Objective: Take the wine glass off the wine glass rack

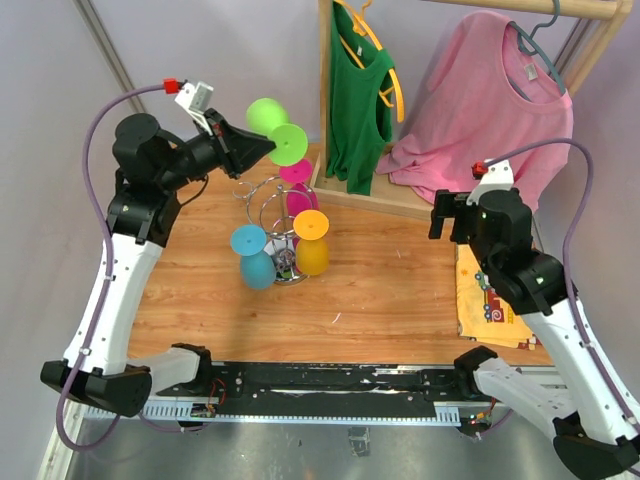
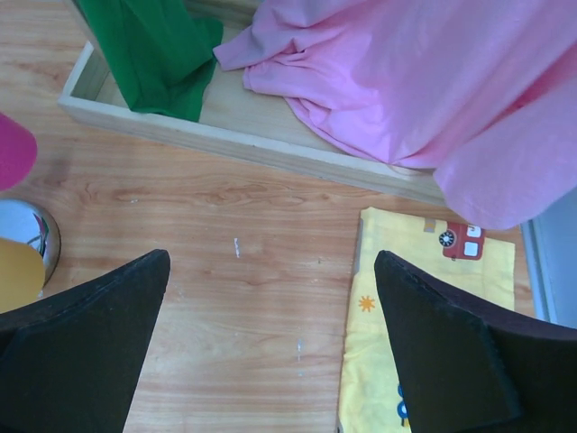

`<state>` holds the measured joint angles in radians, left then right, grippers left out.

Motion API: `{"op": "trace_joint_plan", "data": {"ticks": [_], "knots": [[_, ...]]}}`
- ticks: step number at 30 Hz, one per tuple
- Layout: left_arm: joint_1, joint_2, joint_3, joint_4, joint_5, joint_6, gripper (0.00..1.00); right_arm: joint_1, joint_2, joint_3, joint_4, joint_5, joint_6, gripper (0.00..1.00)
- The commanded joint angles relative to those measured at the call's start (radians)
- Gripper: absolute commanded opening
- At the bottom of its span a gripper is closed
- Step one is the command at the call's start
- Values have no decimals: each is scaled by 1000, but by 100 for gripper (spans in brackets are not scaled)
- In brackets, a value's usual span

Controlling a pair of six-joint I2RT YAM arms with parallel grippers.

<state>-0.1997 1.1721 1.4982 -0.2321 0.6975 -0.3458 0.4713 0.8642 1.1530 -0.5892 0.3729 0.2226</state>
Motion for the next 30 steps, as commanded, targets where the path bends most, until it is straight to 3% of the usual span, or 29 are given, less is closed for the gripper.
{"op": "trace_joint_plan", "data": {"ticks": [1,12,20,30], "knots": [[-104,7,17,-61,-92,147,0,-28,-35,35,-131,-31,-33,98],[-402,-10,-11,-124,-235,381,0,-28,-99,44,-246,-9,-4,98],[-750,47,-4,-215,-444,650,0,-28,-106,109,-316,-10,8,98],[-1089,116,-124,-208,-735,1009,0,-28,16,403,-460,-49,-66,98]]}}
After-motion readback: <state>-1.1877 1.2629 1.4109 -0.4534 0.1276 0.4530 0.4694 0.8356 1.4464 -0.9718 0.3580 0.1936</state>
